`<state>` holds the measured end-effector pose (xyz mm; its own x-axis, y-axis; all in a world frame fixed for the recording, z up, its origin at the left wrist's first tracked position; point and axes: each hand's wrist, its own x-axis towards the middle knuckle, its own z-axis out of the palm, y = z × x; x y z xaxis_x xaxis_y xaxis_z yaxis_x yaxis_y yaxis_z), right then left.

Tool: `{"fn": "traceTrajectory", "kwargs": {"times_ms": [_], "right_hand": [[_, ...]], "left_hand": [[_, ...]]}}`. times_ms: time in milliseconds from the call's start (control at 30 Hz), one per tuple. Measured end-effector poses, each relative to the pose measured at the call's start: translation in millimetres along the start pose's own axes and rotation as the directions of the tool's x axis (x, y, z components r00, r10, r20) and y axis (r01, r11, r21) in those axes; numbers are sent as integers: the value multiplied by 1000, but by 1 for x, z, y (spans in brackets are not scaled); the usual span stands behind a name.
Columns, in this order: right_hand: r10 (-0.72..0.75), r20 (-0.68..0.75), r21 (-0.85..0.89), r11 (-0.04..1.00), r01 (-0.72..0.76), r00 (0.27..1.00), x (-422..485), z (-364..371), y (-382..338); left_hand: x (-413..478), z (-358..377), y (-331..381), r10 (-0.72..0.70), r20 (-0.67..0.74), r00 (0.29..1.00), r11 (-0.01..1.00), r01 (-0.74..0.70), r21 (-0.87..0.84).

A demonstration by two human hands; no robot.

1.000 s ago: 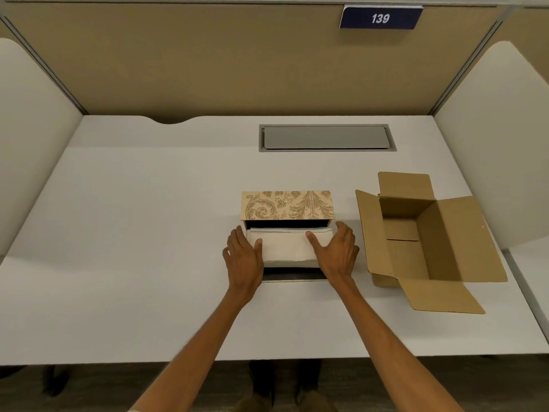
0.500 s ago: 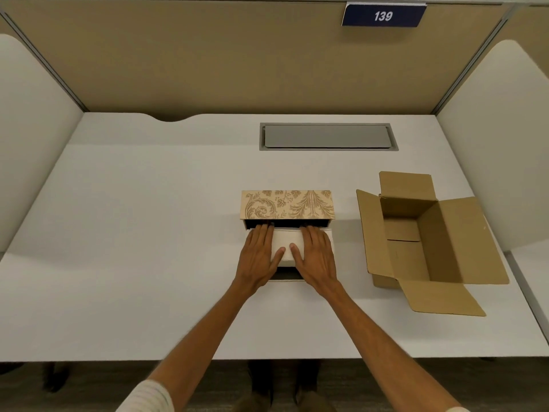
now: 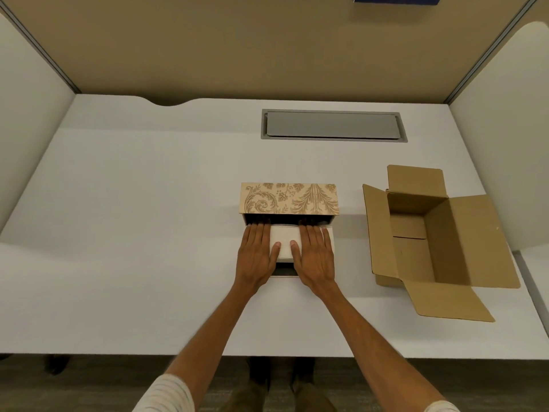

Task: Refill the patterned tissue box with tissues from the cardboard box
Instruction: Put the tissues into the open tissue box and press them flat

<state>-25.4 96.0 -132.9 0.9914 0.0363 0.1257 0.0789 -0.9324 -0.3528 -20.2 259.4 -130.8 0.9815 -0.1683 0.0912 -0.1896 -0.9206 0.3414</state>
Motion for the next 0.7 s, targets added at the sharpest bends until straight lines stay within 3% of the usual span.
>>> {"fn": "traceTrajectory", "kwargs": {"times_ms": [367,567,700], "right_hand": [[-13,78,0,1000,13,997,3,-20,-6],[11,28,61,998,-13,1000,-4,-26,-19],[-42,30,74,996,40,999,-16,-23,-21]], "left_hand": [[1,-21,8,-2,74,997,1000,0,23],[-15,-28,9,-15,-7,1000,999,16,41],[-27,-22,15,33,10,999,999,-33,22]]}}
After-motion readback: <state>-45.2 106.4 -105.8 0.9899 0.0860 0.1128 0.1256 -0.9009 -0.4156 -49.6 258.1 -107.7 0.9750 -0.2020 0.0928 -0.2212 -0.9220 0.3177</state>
